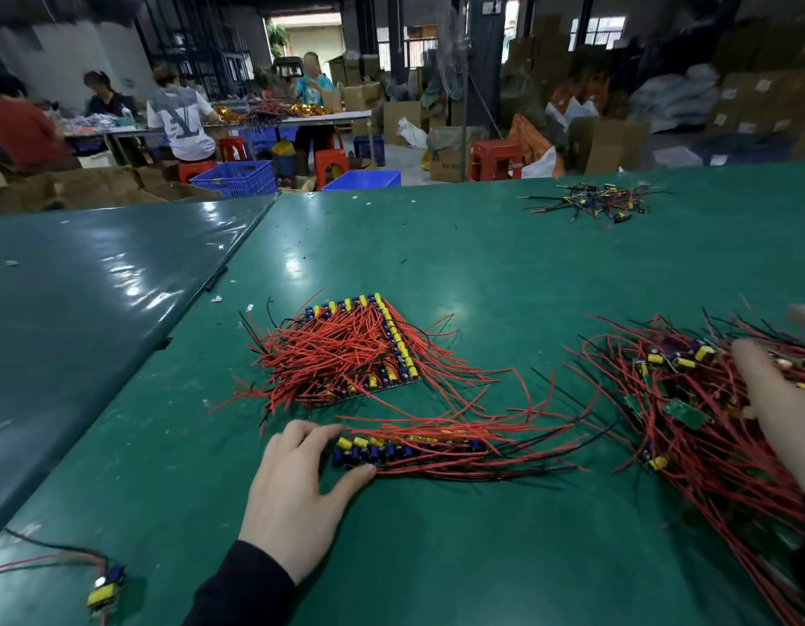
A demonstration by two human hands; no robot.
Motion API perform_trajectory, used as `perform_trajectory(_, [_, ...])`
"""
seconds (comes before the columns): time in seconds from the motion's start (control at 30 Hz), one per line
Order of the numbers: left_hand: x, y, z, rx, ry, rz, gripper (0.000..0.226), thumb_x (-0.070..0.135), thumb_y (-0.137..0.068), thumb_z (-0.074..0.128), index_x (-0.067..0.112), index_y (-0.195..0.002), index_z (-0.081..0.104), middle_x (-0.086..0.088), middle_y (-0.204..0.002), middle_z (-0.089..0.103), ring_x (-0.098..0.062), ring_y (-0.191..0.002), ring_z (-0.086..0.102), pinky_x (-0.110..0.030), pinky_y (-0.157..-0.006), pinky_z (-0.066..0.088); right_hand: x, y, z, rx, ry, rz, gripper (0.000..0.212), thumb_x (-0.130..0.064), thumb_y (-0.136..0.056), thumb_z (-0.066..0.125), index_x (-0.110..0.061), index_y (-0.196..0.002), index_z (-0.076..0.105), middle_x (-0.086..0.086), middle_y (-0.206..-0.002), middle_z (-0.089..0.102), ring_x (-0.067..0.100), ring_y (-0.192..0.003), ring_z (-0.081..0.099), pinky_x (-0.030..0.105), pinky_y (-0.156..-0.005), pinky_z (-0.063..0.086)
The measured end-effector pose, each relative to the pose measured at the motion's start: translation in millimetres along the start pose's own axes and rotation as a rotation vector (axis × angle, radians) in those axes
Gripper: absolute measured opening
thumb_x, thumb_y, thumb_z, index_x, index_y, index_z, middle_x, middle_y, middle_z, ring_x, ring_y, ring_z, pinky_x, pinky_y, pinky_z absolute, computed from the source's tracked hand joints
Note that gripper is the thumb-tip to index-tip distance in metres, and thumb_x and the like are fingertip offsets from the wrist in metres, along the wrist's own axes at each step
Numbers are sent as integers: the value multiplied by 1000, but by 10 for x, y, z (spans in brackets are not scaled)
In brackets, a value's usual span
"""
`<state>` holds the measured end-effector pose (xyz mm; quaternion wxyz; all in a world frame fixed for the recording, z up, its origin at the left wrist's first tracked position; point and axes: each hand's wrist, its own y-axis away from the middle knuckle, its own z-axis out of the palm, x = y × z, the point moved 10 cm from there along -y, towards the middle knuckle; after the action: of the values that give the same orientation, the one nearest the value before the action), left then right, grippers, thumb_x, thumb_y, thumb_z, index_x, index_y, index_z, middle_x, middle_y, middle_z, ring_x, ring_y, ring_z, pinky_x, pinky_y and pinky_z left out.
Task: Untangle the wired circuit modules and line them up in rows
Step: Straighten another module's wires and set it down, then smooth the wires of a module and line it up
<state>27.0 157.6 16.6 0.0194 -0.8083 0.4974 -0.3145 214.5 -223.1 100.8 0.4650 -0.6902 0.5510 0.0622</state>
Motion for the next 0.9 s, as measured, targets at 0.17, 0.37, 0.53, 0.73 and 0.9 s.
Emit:
perform_trajectory(0.17, [15, 1, -84, 39, 159, -17, 28, 21, -68, 82, 26, -84, 59, 12, -77, 63, -2, -73, 55, -15, -64, 38, -668, 62, 4, 138, -85, -192, 37, -42, -88, 48, -29, -122, 53, 8, -118, 55, 26, -114, 49, 42, -102, 39])
perform_trajectory(0.37, [-153, -35, 63, -52, 926, -263, 24, -4, -58, 80, 5, -77, 67, -6, -74, 68, -11, -63, 62, -16, -58, 51, -1505, 610, 406, -129, -225, -456, 23, -20, -81, 62, -12, -101, 67, 2, -100, 67, 22, -94, 63, 42, -86, 47])
perform_trajectory(0.53, [-107, -18, 92, -121, 1203, -322, 37, 3, -49, 76, 4, -85, 73, -17, -84, 72, -15, -71, 67, -19, -58, 54, -1782, 1002, 858, -436, -282, -571, 23, -29, -83, 62, -24, -105, 64, -15, -105, 63, 5, -102, 59, 33, -86, 42])
perform_trajectory(0.73, [43, -2, 48, -173, 1214, -236, 38, 6, -49, 78, 3, -87, 75, -18, -88, 73, -22, -69, 69, -23, -63, 56, -2014, 1307, 1432, -729, -66, -730, 35, -51, -79, 55, -31, -108, 55, -18, -106, 56, 7, -105, 51, 31, -97, 32])
perform_trajectory(0.9, [85, -21, -68, -140, 1197, -166, 30, 3, -55, 75, 3, -85, 74, -20, -86, 73, -22, -68, 68, -24, -64, 56, -2078, 1234, 1573, -885, -346, -594, 24, -42, -79, 70, -21, -89, 63, -8, -74, 63, 13, -68, 51, 33, -69, 42])
